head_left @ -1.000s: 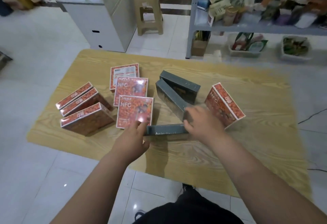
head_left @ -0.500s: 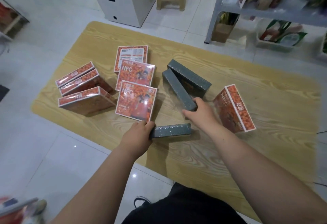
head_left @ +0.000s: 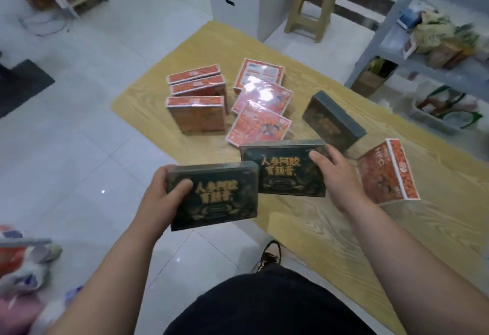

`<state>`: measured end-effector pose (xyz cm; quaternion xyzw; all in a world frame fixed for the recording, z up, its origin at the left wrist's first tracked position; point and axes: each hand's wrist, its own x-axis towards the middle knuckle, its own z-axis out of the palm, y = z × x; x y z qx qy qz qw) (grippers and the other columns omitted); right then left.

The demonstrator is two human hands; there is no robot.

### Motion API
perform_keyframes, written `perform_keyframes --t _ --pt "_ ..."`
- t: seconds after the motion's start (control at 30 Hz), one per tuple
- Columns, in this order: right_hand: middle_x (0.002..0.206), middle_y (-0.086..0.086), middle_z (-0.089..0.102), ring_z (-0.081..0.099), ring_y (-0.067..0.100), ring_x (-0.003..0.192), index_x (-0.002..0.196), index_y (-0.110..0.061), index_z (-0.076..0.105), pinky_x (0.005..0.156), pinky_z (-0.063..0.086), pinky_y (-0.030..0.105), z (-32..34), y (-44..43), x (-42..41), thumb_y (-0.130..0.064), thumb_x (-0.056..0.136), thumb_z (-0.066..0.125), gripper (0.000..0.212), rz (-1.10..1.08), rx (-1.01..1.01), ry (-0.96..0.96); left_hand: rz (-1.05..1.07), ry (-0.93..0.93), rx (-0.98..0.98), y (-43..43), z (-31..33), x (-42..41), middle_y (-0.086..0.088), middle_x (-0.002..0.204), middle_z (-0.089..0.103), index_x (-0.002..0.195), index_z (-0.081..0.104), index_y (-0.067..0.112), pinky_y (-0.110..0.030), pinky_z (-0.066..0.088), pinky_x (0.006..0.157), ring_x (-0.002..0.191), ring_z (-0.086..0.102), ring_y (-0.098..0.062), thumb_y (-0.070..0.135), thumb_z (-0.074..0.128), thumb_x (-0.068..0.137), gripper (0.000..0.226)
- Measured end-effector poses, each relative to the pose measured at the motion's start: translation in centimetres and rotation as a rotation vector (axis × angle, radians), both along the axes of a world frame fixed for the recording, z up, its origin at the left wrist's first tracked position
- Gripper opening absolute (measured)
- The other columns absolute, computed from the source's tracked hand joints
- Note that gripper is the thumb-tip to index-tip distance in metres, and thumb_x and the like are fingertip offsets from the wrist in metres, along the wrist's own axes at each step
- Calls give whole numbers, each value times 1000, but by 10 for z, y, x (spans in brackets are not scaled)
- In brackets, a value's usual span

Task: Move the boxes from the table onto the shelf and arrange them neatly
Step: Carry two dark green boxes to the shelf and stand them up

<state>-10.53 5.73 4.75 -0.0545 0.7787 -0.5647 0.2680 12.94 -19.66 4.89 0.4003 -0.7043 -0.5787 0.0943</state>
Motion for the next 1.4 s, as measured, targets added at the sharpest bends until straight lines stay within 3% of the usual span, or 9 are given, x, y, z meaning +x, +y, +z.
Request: perform_keyframes --t 0.13,0.27,0.4,0.53,0.67,0.73,0.87,1.0,1.4 --pt "106 -10 71 68 14 98 111 -34 66 81 55 36 18 -59 40 -40 99 54 18 82 17 34 293 63 5 -39 10 76 11 100 65 112 57 30 -17 49 66 85 65 4 28 53 100 13" --pt "110 -9 70 67 18 100 105 -39 69 95 54 46 21 -127 88 -48 94 54 20 154 8 -3 534 37 65 -78 10 161 3 103 68 99 63 43 -45 55 84 98 65 -24 49 56 85 17" --pt "89 1 77 74 28 87 82 -37 72 88 57 54 26 -197 143 -47 93 53 24 346 45 -58 697 20 30 -88 11 243 2 90 61 96 60 29 -19 48 66 88 60 -18 29 48 96 12" --pt "93 2 75 72 29 93 83 -40 70 91 55 53 30 -264 192 -59 85 51 26 557 93 -20 875 -20 8 -83 17 309 -6 90 54 91 59 23 -21 40 75 83 42 -12 25 44 98 17" --pt "89 4 74 72 33 90 85 -25 69 82 57 49 29 -330 233 -55 83 52 35 724 130 -42 1099 -24 80 -80 15 363 -16 113 63 85 62 31 -51 46 94 109 59 -33 53 44 79 29" --pt "91 4 74 73 32 90 81 -34 70 84 56 54 29 -363 253 -59 79 51 31 845 134 -49 1260 31 129 -80 14 386 -15 102 64 83 64 31 -56 52 82 99 64 -37 44 47 83 21" --pt "95 6 75 73 31 89 82 -29 69 86 56 57 32 -431 288 -60 75 51 37 1055 123 -69 1443 38 109 -79 40 409 -10 121 60 106 61 27 -62 51 89 111 62 -35 53 49 77 41" --pt "97 6 74 73 30 90 87 -24 66 82 58 51 49 -493 325 -56 81 51 36 1237 74 -90 1677 80 67 -77 75 406 -8 87 62 78 63 29 -41 52 69 74 64 -25 35 45 93 24" --pt "99 3 75 72 29 95 91 -34 70 90 56 58 132 -559 464 -65 73 53 40 1831 -153 -106 2247 116 -288 11 162 395 4 71 67 76 68 39 -41 53 68 71 63 -25 31 45 96 31"
